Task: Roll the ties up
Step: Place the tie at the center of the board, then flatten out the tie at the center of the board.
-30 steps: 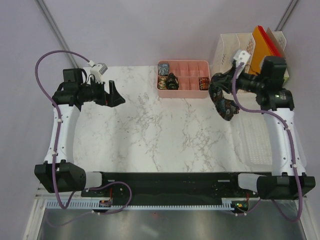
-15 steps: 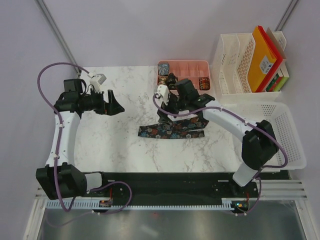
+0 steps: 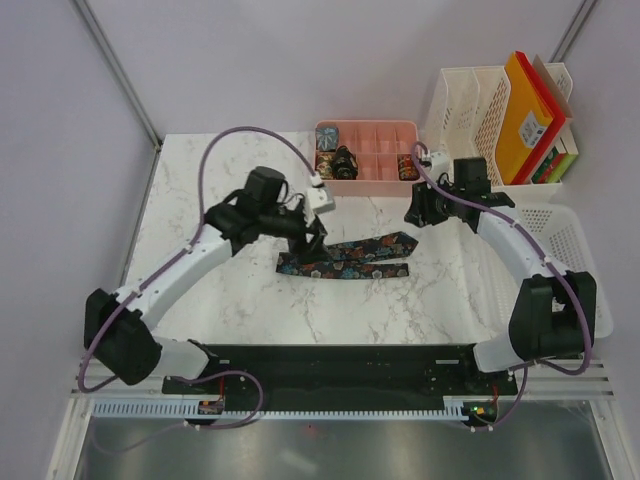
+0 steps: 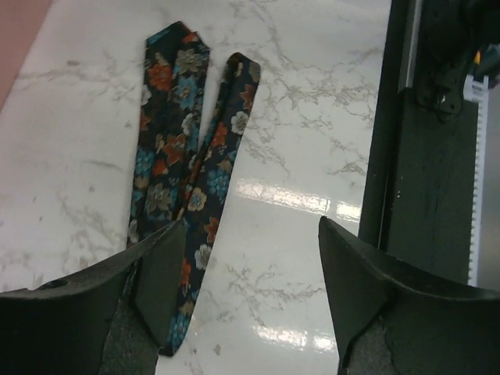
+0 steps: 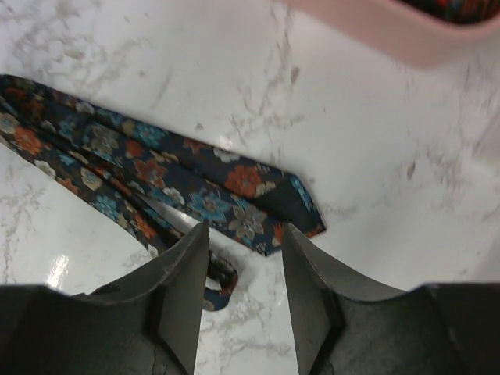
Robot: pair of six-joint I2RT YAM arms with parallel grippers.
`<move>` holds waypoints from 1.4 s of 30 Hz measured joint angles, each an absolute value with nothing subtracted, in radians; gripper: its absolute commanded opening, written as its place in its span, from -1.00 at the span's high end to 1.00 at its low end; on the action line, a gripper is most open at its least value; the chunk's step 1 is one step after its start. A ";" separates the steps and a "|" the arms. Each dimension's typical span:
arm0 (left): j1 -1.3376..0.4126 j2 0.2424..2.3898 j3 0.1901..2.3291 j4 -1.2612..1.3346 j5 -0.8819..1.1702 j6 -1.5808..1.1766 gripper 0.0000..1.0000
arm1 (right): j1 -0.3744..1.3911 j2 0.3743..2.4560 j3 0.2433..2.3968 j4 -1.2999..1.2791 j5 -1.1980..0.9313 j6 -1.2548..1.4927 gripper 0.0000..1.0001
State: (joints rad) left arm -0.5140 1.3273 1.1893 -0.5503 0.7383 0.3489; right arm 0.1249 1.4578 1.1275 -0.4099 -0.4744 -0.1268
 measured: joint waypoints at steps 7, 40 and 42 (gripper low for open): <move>-0.820 1.679 1.284 -0.397 0.662 0.555 -0.54 | 0.073 1.535 1.065 -0.510 -0.387 -0.102 0.10; -0.983 2.108 1.495 -0.208 0.422 0.786 -0.35 | 0.074 1.782 1.052 -0.359 -0.314 0.085 0.29; -0.983 2.119 1.495 -0.205 0.416 0.789 -0.12 | 0.074 1.784 1.052 -0.357 -0.315 0.085 0.57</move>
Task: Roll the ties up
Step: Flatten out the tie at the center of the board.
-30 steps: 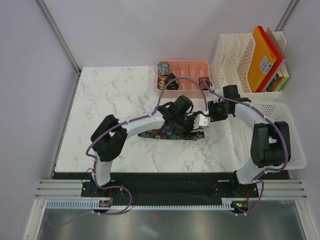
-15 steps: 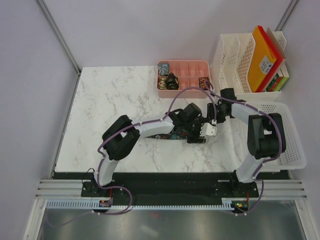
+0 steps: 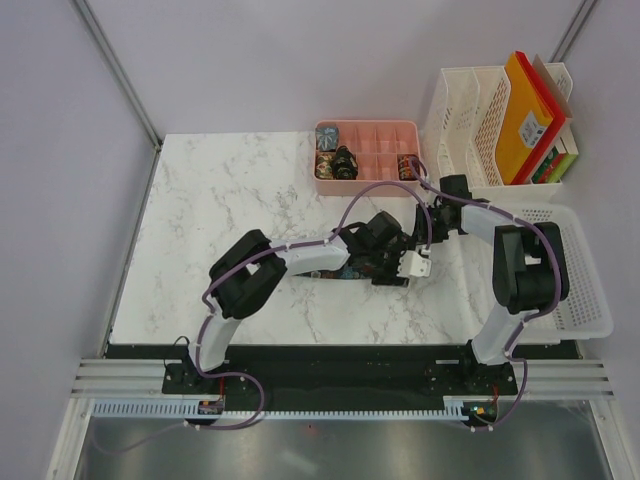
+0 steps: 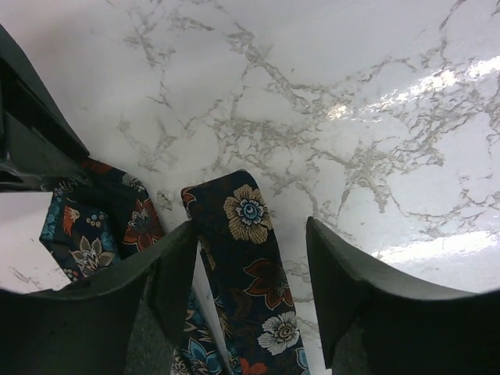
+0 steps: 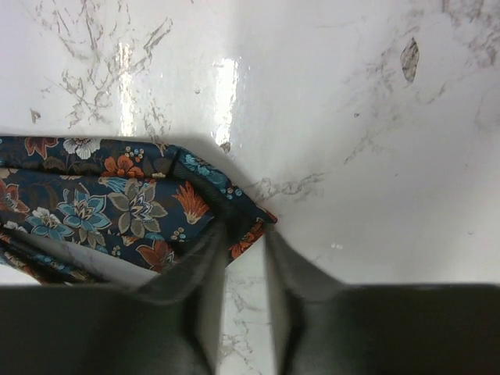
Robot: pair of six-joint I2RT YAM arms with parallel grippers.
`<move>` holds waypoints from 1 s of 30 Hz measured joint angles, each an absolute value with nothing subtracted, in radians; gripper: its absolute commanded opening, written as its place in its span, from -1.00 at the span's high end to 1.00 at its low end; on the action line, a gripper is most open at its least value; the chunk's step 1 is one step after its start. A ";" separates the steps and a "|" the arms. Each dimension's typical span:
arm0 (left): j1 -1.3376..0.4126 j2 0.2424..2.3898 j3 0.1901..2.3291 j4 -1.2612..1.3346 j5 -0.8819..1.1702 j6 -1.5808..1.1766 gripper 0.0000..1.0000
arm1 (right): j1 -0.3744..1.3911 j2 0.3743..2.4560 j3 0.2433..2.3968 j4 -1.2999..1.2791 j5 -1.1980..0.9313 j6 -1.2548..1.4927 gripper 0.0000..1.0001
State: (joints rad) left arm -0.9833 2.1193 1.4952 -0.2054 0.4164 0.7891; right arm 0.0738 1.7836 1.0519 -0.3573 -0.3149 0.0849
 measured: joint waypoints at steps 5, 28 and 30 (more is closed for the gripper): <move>-0.983 2.125 1.494 -0.207 0.400 0.799 0.27 | 0.074 1.793 1.052 -0.356 -0.315 0.072 1.00; -0.072 1.247 0.967 -0.703 0.697 1.186 0.19 | -0.076 1.668 1.095 -0.604 -0.224 -0.123 1.00; 0.043 1.244 0.963 -0.749 0.730 1.253 0.17 | -0.085 1.668 1.099 -0.615 -0.218 -0.136 1.00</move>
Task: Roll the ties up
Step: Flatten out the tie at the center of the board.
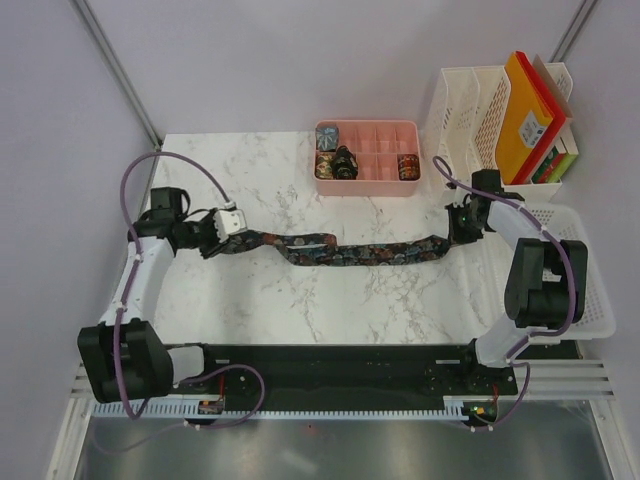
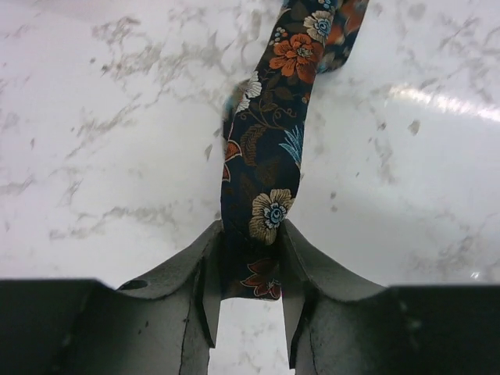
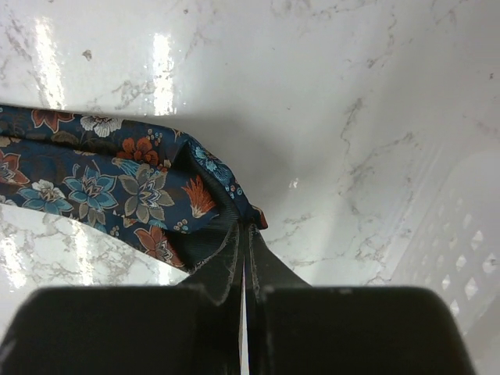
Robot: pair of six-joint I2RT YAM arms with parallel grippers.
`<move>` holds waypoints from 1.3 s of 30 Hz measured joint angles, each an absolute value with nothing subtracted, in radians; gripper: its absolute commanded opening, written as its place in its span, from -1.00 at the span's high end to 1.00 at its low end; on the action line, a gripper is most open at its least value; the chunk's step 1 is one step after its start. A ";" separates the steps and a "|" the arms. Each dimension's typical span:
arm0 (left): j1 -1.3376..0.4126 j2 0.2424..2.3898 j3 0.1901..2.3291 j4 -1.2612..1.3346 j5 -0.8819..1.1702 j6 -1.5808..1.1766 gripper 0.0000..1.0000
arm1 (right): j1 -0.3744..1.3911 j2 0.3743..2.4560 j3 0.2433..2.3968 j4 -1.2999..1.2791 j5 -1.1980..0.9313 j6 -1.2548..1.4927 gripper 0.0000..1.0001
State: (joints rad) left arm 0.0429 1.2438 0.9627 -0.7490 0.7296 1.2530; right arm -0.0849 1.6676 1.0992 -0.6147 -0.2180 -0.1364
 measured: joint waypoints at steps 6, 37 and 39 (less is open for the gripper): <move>0.277 1.245 0.955 -0.847 0.773 1.454 -0.08 | -0.095 1.668 1.102 -0.642 -0.187 -0.171 1.00; 0.172 1.496 0.957 -0.890 0.734 1.600 -0.19 | 0.052 1.554 1.219 -0.686 -0.395 -0.152 0.16; 0.179 1.553 0.968 -0.880 0.683 1.594 -0.08 | 0.118 1.588 1.220 -0.660 -0.408 -0.126 0.19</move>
